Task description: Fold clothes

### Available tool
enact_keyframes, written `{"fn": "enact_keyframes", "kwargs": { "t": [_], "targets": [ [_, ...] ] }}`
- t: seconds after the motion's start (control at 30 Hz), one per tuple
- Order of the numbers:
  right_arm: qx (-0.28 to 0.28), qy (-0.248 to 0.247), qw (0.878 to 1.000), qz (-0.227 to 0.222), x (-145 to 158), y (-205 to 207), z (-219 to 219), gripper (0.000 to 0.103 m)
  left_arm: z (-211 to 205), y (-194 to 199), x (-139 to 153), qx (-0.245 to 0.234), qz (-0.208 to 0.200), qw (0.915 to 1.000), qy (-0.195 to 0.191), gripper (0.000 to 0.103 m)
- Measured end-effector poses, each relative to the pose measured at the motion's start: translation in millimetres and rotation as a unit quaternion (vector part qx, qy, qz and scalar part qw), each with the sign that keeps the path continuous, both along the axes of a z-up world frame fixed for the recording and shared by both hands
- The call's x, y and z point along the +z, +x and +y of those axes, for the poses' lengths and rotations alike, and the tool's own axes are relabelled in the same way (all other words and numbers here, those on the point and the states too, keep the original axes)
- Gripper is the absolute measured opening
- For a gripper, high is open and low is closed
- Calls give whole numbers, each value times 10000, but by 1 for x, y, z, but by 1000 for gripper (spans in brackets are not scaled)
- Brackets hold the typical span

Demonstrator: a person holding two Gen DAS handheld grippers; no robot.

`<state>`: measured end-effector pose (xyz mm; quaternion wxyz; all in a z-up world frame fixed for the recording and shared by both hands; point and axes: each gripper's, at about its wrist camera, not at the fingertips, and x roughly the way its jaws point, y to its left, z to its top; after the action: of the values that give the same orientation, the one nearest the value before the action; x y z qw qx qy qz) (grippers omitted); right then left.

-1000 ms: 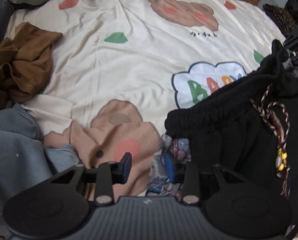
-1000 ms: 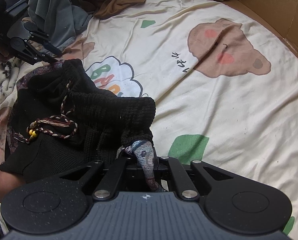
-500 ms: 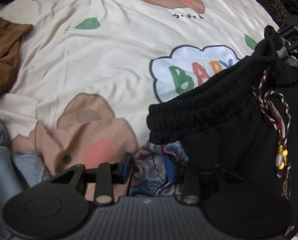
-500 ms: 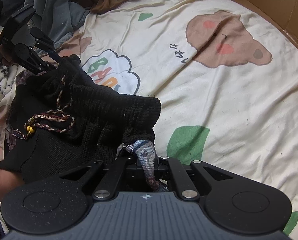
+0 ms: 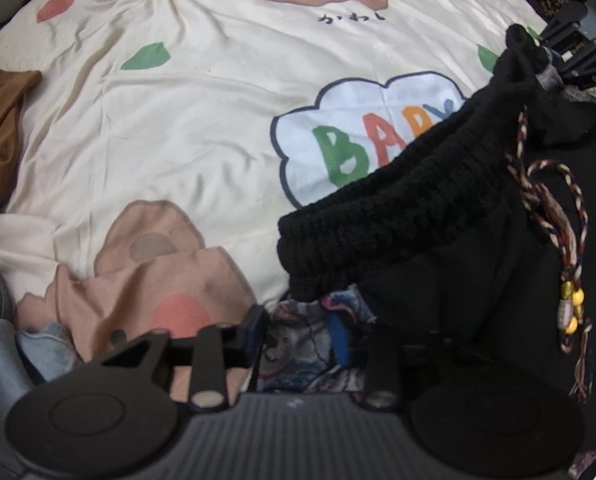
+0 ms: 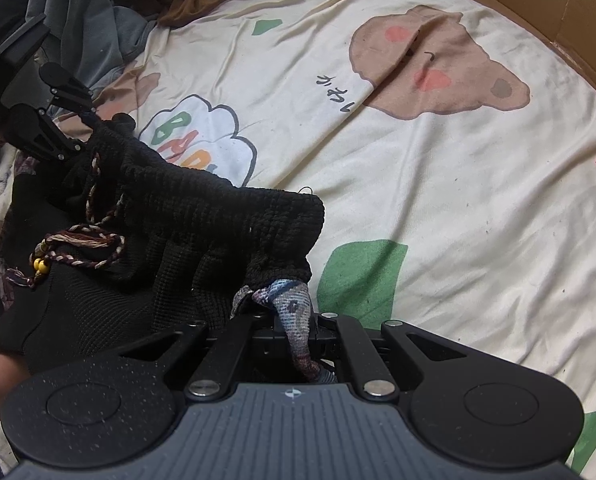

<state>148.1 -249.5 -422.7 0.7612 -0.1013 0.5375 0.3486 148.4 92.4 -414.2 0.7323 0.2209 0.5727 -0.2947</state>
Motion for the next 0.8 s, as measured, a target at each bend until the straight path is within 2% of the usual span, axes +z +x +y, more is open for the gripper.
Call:
{"fn": "enact_keyframes", "kwargs": {
  "t": [0.07, 0.1, 0.27, 0.4, 0.53, 0.8],
  "targets": [
    [-16, -9, 10000, -16, 0, 0, -1, 0, 3, -1, 2, 125, -5, 9999, -99, 9],
    [-24, -13, 10000, -24, 0, 0, -1, 0, 5, -3, 2, 203, -22, 9997, -139, 8],
    [-102, -46, 9998, -139, 4, -1, -6, 0, 5, -17, 10, 274, -436, 9986, -76, 5],
    [-231, -84, 9992, -309, 12, 0, -12, 0, 7, -20, 30, 395, -944, 9947, 28, 5],
    [-357, -97, 9982, -475, 20, 4, -19, 0, 5, -3, 49, 532, -1322, 9898, 31, 5],
    [-644, -254, 9943, -809, 37, 18, -30, 0, -21, 29, 60, 453, -1789, 9828, -15, 5]
  ]
}}
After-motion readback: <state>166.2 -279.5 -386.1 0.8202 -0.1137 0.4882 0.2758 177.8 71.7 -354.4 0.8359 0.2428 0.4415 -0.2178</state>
